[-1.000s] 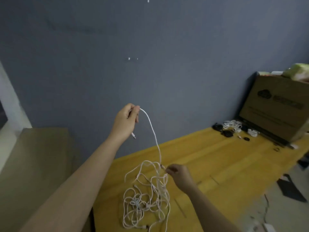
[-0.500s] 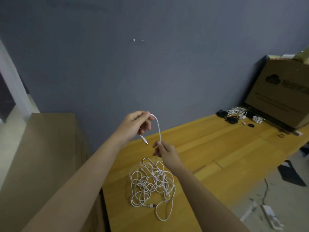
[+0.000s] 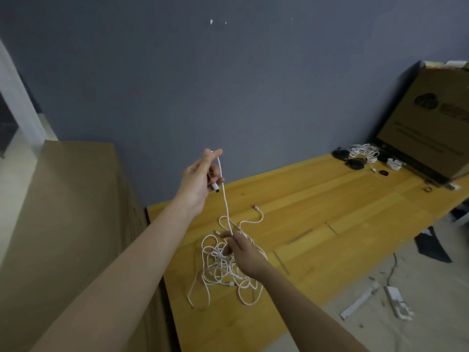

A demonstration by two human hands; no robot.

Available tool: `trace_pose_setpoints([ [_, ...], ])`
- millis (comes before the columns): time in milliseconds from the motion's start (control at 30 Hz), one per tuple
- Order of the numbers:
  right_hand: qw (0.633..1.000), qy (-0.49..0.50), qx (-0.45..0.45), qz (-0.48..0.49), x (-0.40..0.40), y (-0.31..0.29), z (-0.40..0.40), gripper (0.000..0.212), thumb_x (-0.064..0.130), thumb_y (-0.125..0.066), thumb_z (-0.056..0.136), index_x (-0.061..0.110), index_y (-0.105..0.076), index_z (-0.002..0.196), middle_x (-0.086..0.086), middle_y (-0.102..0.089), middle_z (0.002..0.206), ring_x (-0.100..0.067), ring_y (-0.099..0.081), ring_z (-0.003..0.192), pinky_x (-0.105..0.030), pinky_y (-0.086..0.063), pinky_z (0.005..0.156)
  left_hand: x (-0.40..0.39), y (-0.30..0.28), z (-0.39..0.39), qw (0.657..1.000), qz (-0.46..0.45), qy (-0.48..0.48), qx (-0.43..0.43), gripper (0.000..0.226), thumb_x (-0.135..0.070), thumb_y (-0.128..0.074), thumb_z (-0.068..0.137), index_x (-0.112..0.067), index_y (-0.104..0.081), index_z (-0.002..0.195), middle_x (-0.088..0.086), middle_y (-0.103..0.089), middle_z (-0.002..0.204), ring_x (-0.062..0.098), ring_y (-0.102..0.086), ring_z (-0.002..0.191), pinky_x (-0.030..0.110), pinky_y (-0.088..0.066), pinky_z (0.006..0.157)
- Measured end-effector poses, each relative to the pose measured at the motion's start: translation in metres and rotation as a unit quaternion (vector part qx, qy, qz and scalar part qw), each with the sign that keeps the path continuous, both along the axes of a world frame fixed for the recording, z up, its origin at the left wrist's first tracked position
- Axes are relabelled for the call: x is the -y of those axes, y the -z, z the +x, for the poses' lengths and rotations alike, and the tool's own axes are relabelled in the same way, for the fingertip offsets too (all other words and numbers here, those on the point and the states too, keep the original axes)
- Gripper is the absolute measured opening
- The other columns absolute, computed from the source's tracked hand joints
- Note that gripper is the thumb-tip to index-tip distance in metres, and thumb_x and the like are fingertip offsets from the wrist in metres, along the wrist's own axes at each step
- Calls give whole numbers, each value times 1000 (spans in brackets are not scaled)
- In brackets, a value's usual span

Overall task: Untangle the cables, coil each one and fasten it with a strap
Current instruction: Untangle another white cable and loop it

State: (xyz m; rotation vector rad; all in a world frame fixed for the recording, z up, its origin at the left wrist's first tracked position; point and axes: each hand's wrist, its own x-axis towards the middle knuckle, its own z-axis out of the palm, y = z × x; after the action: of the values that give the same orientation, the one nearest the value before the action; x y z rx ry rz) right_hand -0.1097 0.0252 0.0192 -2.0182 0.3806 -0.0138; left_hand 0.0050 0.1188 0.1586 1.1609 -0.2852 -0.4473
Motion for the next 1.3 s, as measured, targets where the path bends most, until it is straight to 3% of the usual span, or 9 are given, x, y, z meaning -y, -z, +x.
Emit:
trace_pose_setpoints([
  [233,946,-104,14,-306,7,37,-17,48,3,-39,93,14,-43,140,-14,-60,115,-34,-54,104,-35,-35,76,7,50,11,986,152,34,59,36,-22,-32,105,-13,-45,137,-3,-48,83,7,-41,64,19,-40,61],
  [400,884,-120,127,-433,9,34,-19,57,10,-32,74,19,-52,126,0,-67,100,-25,-58,89,-33,-40,74,12,87,11,931,278,152,183,44,-20,-31,105,-19,-28,149,1,-60,94,8,-59,67,21,-54,72],
  [500,856,-76,230,-457,23,20,-17,30,10,-43,79,19,-51,107,1,-60,81,-18,-46,76,-28,-29,66,12,99,16,867,364,219,258,49,-27,-34,104,-31,-22,151,-1,-64,99,12,-65,75,42,-55,85],
  [600,855,12,300,-423,45,2,-11,14,14,-45,90,17,-52,101,-3,-62,79,-18,-43,74,-29,-34,65,13,96,17,812,421,264,307,43,-34,-35,103,-39,-31,146,-5,-66,92,13,-67,75,37,-54,79],
  [700,879,112,306,-347,65,-13,-5,20,25,-49,95,10,-63,97,-3,-66,88,-16,-50,79,-23,-37,70,13,80,16,749,467,282,376,35,-41,-31,103,-25,-54,123,0,-65,77,22,-65,74,38,-50,72],
  [833,920,218,255,-201,82,-21,6,15,28,-67,87,13,-65,86,15,-57,80,-8,-50,77,-11,-37,70,8,68,16,776,441,303,334,57,-61,-27,93,-18,-64,83,-5,-50,62,15,-49,58,30,-39,62],
  [933,959,169,172,-152,92,-2,16,9,20,-71,85,16,-65,80,14,-60,75,-10,-55,76,-23,-44,71,10,65,17,780,409,343,325,47,-56,-37,93,-19,-52,67,-7,-47,58,5,-44,50,32,-43,64],
  [1067,985,148,64,-55,88,30,14,16,17,-71,85,23,-63,73,9,-64,74,1,-57,69,-26,-46,68,13,71,23,844,346,315,264,42,-40,-42,100,-20,-42,63,-12,-37,47,12,-30,46,32,-31,59],
  [1300,993,109,-32,37,62,49,26,17,14,-71,85,25,-61,94,2,-61,79,-7,-57,64,-24,-45,61,14,70,33,890,302,269,211,41,-38,-38,102,-17,-48,68,-12,-34,48,9,-27,46,21,-26,47],
])
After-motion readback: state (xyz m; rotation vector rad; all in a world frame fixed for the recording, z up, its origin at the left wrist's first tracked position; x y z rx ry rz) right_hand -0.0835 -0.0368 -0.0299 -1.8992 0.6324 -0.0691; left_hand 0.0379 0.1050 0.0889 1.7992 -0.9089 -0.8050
